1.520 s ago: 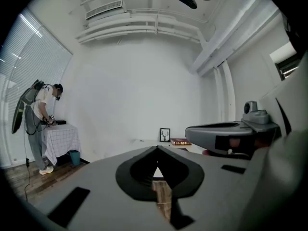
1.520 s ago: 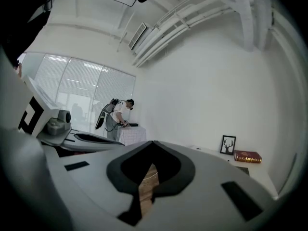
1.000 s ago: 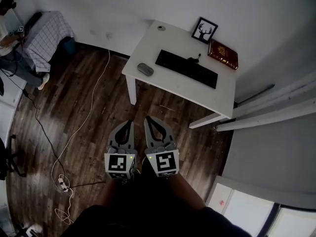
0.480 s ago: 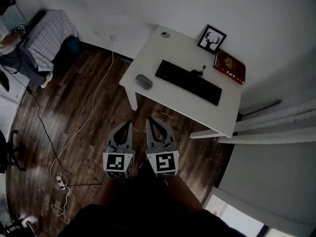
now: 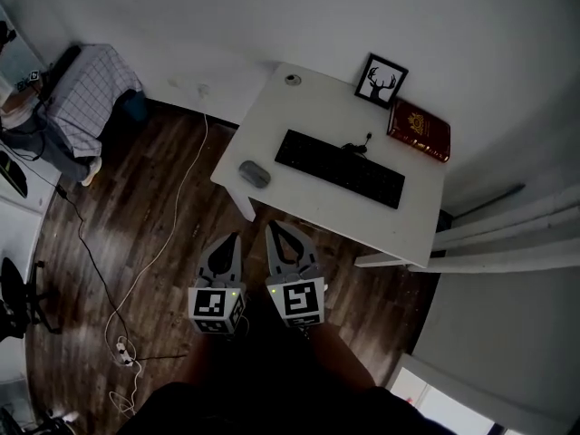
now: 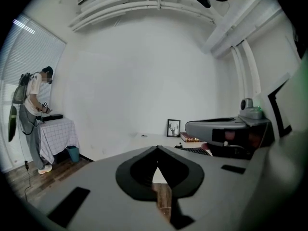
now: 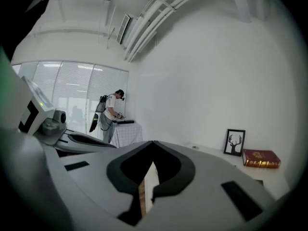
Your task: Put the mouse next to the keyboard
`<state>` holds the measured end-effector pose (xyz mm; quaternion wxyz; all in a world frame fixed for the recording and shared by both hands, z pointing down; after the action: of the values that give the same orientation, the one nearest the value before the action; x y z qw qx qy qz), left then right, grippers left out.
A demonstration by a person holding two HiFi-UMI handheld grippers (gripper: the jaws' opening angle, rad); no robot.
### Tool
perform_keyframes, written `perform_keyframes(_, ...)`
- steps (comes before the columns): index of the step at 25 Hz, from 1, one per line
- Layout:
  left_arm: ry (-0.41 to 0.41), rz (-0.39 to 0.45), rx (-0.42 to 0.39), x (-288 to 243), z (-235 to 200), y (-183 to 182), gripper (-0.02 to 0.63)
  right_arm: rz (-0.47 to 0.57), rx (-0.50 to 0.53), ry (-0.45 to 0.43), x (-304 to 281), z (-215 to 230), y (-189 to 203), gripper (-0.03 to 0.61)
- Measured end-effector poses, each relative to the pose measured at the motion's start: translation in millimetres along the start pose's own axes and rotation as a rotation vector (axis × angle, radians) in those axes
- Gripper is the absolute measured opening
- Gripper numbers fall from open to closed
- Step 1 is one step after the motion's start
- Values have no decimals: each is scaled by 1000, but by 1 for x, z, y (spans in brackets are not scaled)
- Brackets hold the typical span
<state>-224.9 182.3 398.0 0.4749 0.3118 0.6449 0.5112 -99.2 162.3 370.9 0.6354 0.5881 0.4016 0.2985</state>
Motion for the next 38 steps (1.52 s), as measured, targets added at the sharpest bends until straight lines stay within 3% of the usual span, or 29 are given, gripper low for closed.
perform_keyframes(12, 11, -33, 17, -61, -35, 7, 0, -74, 15, -21, -61, 18, 13, 20)
perform_keyframes(20, 50, -134, 14, -112, -61, 29, 0, -236, 72, 21, -119, 33, 38, 20)
perform_keyframes(24, 57, -174, 39, -128, -74, 42, 0, -346, 98, 1, -144, 30, 58, 23)
perform_keyframes(28, 57, -206, 61, -139, -90, 52, 0, -405, 105, -51, -167, 24, 77, 129)
perform_keyframes(38, 81, -244, 124, -174, -108, 72, 0, -551, 170, -86, -210, 32, 111, 183)
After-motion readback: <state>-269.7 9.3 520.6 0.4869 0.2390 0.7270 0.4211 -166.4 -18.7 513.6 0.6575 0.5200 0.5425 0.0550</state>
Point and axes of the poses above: the fingertips, and each gripper's own axes: x backward along the fingers, z to its right, y out of its underside, the point moved 6 cm from there along x, backward along the fingers, and after that the axes turned 4 degrees about -x, right-handed, at the moved point
